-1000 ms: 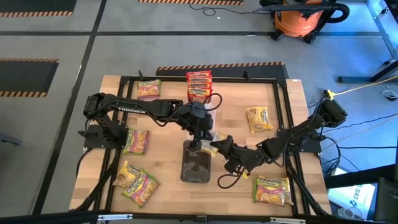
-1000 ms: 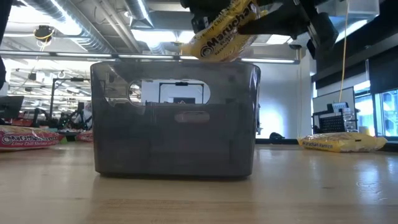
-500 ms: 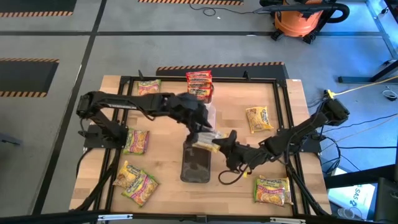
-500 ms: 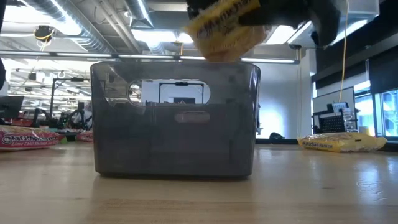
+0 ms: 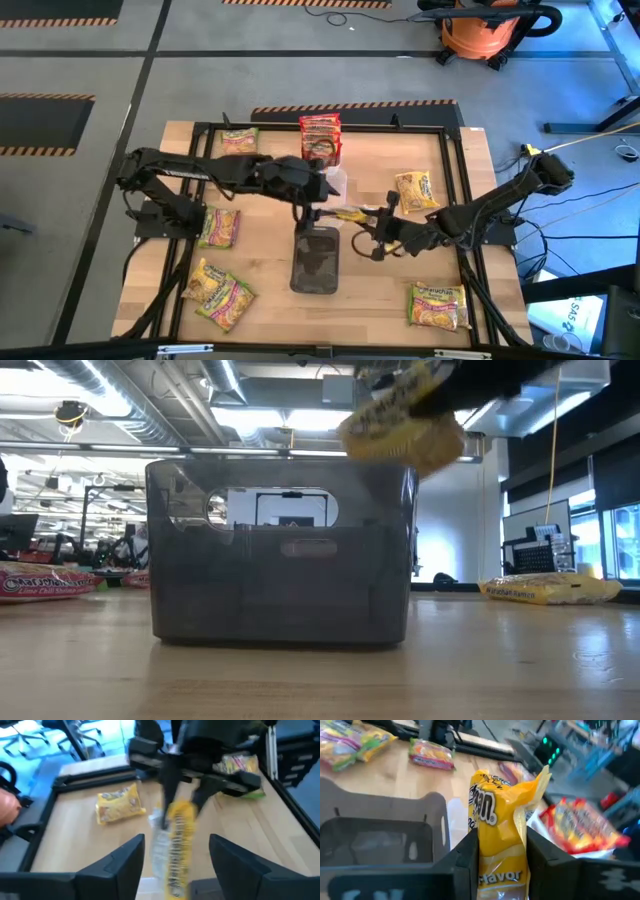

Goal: Sort Maruchan noodles
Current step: Put the yellow noodle pack into the transparent bin

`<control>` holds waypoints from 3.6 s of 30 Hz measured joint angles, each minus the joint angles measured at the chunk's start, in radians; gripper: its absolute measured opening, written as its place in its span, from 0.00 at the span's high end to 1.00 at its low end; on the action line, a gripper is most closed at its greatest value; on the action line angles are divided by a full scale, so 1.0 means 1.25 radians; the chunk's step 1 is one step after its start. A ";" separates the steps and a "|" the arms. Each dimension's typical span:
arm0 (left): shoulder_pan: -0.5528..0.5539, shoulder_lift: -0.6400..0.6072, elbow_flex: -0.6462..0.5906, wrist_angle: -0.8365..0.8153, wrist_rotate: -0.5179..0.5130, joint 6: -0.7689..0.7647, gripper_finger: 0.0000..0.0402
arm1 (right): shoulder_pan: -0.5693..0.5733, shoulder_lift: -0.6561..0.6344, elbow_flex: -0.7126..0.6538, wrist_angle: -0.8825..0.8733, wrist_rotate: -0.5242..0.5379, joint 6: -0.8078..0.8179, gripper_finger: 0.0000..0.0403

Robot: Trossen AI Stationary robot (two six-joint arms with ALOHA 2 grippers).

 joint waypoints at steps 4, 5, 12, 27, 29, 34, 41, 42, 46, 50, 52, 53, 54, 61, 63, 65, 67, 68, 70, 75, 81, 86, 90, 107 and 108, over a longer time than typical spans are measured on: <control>-0.013 0.042 0.000 -0.003 -0.003 -0.001 0.41 | -0.023 0.001 -0.058 0.121 -0.030 0.065 0.79; -0.015 0.052 0.000 -0.007 -0.004 -0.001 0.41 | -0.026 0.002 -0.067 0.150 -0.042 0.070 0.79; -0.016 0.119 0.000 -0.012 -0.033 -0.016 0.42 | -0.023 0.001 -0.074 0.213 -0.052 0.064 0.79; -0.014 0.154 0.000 -0.011 -0.033 -0.060 0.51 | -0.023 0.001 -0.074 0.248 -0.073 0.045 0.77; -0.013 0.153 0.000 -0.009 -0.031 -0.064 0.58 | -0.023 0.001 -0.074 0.248 -0.072 0.045 0.77; -0.009 0.153 0.000 -0.011 0.007 -0.055 0.72 | -0.023 0.001 -0.074 0.258 -0.084 0.040 0.71; 0.004 0.104 -0.001 -0.085 -0.035 -0.051 0.72 | 0.000 -0.063 -0.034 0.132 -0.101 0.000 0.46; 0.010 0.085 -0.001 -0.104 -0.047 -0.051 0.72 | 0.007 -0.085 -0.018 0.080 -0.100 0.004 0.43; 0.056 0.036 0.001 -0.198 -0.103 -0.022 0.72 | 0.026 -0.165 0.014 -0.144 -0.089 0.067 0.34; 0.131 0.045 0.000 -0.239 -0.070 0.024 0.72 | 0.024 -0.201 -0.003 -0.252 -0.093 0.146 0.31; 0.172 0.072 0.001 -0.223 -0.027 0.047 0.72 | 0.024 -0.200 -0.022 -0.278 -0.086 0.179 0.31; 0.191 0.086 0.000 -0.227 -0.006 0.052 0.72 | 0.024 -0.199 -0.035 -0.276 -0.080 0.192 0.31; 0.208 0.098 -0.001 -0.238 0.008 0.057 0.72 | 0.024 -0.196 -0.049 -0.268 -0.075 0.204 0.32; 0.267 0.163 0.000 -0.224 0.100 0.094 0.72 | 0.024 -0.184 -0.119 -0.256 -0.078 0.295 0.36; 0.271 0.179 -0.001 -0.226 0.104 0.096 0.72 | 0.024 -0.180 -0.128 -0.242 -0.079 0.303 0.36; 0.273 0.193 0.000 -0.217 0.107 0.104 0.72 | 0.024 -0.180 -0.136 -0.230 -0.076 0.303 0.37; 0.274 0.210 0.000 -0.221 0.109 0.112 0.72 | 0.024 -0.178 -0.139 -0.214 -0.078 0.303 0.37; 0.274 0.220 0.000 -0.210 0.110 0.116 0.72 | 0.024 -0.178 -0.139 -0.214 -0.078 0.303 0.37; 0.274 0.232 -0.001 -0.206 0.110 0.117 0.72 | 0.024 -0.177 -0.141 -0.215 -0.078 0.303 0.37; 0.281 0.260 0.000 -0.211 0.115 0.118 0.72 | 0.024 -0.175 -0.141 -0.213 -0.079 0.303 0.37; 0.298 0.310 0.000 -0.201 0.151 0.118 0.72 | 0.024 -0.174 -0.141 -0.210 -0.079 0.304 0.37; 0.311 0.343 0.002 -0.197 0.156 0.122 0.72 | 0.024 -0.174 -0.141 -0.200 -0.088 0.305 0.37; 0.311 0.347 0.002 -0.181 0.156 0.132 0.64 | 0.024 -0.174 -0.141 -0.200 -0.088 0.303 0.37; 0.311 0.296 -0.001 -0.182 0.094 0.110 0.48 | 0.024 -0.174 -0.141 -0.197 -0.094 0.301 0.37; 0.311 0.290 -0.001 -0.181 0.080 0.110 0.48 | 0.024 -0.174 -0.141 -0.197 -0.094 0.301 0.37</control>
